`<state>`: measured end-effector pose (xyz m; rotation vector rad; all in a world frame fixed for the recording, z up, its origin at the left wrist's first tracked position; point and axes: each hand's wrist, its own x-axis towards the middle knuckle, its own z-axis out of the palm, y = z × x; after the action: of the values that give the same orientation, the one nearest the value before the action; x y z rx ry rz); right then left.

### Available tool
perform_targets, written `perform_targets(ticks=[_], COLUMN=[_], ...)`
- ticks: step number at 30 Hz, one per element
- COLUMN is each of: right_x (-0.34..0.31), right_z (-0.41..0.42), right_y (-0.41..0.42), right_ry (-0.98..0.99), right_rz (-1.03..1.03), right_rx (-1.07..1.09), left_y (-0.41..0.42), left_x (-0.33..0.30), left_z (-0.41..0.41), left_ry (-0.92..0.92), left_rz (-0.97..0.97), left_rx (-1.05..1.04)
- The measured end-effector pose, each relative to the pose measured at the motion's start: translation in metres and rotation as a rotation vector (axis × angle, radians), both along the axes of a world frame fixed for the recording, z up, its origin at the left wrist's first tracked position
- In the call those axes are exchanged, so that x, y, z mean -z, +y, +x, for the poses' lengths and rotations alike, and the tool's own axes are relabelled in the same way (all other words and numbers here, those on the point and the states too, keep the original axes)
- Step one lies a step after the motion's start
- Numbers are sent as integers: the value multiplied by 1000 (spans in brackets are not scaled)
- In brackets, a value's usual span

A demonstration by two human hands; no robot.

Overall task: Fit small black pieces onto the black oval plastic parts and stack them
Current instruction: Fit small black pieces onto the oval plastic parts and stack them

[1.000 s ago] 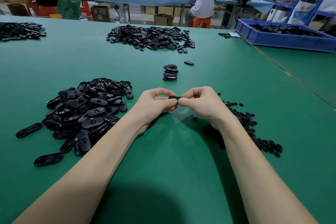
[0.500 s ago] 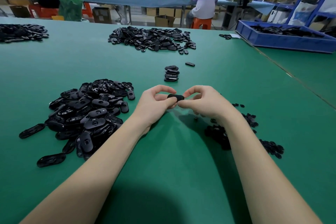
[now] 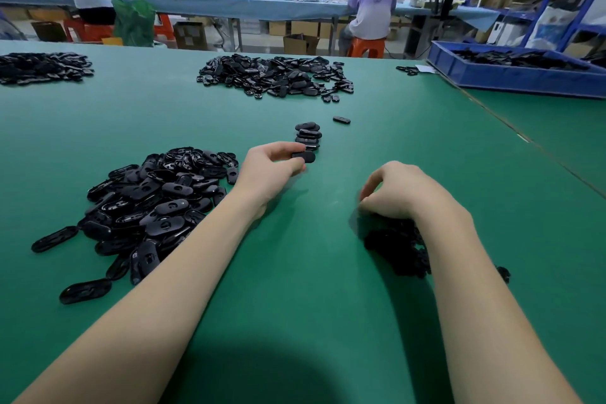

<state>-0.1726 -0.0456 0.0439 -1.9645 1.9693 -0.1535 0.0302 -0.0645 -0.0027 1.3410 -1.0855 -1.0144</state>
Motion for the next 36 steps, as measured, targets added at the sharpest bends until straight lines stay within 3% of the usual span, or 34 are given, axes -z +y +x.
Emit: perform_targets(ticks=[3,7,17,21,27,36], right_x=[0,2,20,18,18,18], right_z=[1,4,7,5,5,23], right_y=[-2,-6,-12,-14,-14,-12], right_ry=[-115,-299,-333,-358,-395,-430], right_rz=[-97,-82,-39,-47,-58,-104], right_rx=[33,-9,-79,-86,-76,-86], left_y=[-25,-59,-83,-68,-6,17], left_x=[-9,-22,-13,-14,15,9], left_z=[-5,-13,-16,-11,-19,-7], left_ry=[-184,-329,-712,-773,-674,-875], left_rz=[-4,8,-3,-75,-194,-220], left_rx=[-32,-40,-56,-109,19,161])
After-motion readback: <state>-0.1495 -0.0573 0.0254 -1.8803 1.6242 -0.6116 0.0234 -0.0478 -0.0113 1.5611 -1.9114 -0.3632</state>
